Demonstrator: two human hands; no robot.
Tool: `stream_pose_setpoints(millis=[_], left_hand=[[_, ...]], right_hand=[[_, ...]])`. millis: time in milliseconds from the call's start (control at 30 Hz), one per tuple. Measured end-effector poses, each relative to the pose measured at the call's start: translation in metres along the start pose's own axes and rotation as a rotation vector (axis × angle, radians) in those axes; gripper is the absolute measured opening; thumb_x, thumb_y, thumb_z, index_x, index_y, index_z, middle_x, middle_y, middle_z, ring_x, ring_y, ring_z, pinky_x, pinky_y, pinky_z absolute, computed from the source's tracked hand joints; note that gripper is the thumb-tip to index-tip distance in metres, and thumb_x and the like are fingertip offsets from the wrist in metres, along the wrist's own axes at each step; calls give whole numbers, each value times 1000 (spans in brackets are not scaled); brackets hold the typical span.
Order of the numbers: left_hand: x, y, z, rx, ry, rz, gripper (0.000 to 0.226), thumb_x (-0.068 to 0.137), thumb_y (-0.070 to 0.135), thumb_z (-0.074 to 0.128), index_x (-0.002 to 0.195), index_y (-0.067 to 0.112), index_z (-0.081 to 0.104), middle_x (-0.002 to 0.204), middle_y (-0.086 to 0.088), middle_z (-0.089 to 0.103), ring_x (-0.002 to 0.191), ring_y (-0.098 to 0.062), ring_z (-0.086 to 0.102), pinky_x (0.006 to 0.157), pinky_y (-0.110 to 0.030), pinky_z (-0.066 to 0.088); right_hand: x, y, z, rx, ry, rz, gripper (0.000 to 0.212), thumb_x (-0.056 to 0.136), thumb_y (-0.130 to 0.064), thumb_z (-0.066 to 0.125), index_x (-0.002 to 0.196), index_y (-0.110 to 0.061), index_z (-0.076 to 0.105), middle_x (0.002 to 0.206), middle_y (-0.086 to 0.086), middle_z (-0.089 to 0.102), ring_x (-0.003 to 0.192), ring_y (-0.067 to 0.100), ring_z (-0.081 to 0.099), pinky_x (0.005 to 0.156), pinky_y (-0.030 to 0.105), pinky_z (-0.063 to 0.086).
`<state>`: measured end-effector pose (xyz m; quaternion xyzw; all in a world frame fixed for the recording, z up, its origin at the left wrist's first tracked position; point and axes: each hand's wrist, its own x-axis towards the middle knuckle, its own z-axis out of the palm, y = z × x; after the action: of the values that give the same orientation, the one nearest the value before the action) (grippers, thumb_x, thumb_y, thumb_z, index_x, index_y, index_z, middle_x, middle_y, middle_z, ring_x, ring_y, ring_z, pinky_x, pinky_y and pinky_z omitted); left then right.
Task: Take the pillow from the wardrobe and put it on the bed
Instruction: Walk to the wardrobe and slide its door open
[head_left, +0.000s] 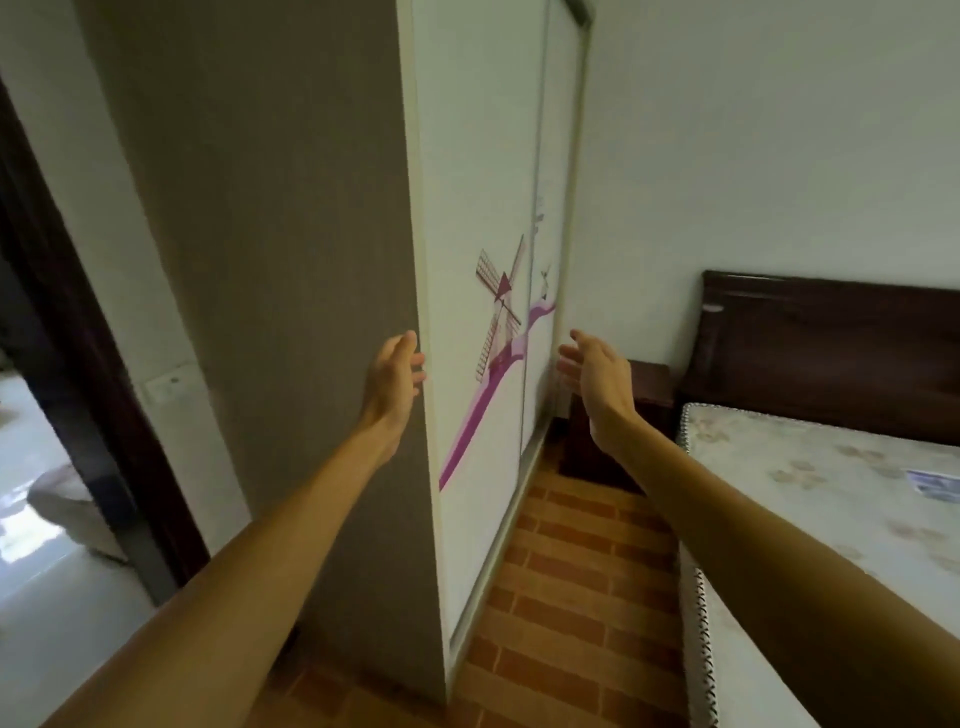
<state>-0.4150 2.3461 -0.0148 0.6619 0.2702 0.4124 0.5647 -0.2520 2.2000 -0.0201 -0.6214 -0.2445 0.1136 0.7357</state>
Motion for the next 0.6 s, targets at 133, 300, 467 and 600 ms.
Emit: stream_pose_setpoints(millis=[133,300,467,600], left_hand=[[58,-17,65,-37,-163,-11,47,97,46,34,132,18,44,125,-4,55,108,-21,55,89,-34,44],[121,-38,159,-81,-292,-18,35,97,42,35,120,19,50,111,-3,56,102,-20,55,88,-33,45],[184,-46,249,-92,-346,7,22,96,41,38,101,29,55,111,-7,56,101,-22,55,88,-37,45],[238,-45,308,-93,-331,-4,35,96,41,38,119,18,51,120,-9,56,107,-25,55,93,-39,45]], right_hand=[[53,13,-31,-57,103,-13,33,101,-32,42,123,-13,57,112,5,65,100,19,63,89,34,50],[135,35,-82,-64,211,-19,31,99,-35,46,120,-17,59,108,1,66,99,18,64,86,32,52],[220,47,-135,-77,238,-32,32,99,-34,44,122,-17,58,108,0,66,95,13,64,85,31,51],[289,42,-168,-85,272,-33,26,99,-35,45,113,-21,61,105,-2,66,94,14,65,88,34,52]])
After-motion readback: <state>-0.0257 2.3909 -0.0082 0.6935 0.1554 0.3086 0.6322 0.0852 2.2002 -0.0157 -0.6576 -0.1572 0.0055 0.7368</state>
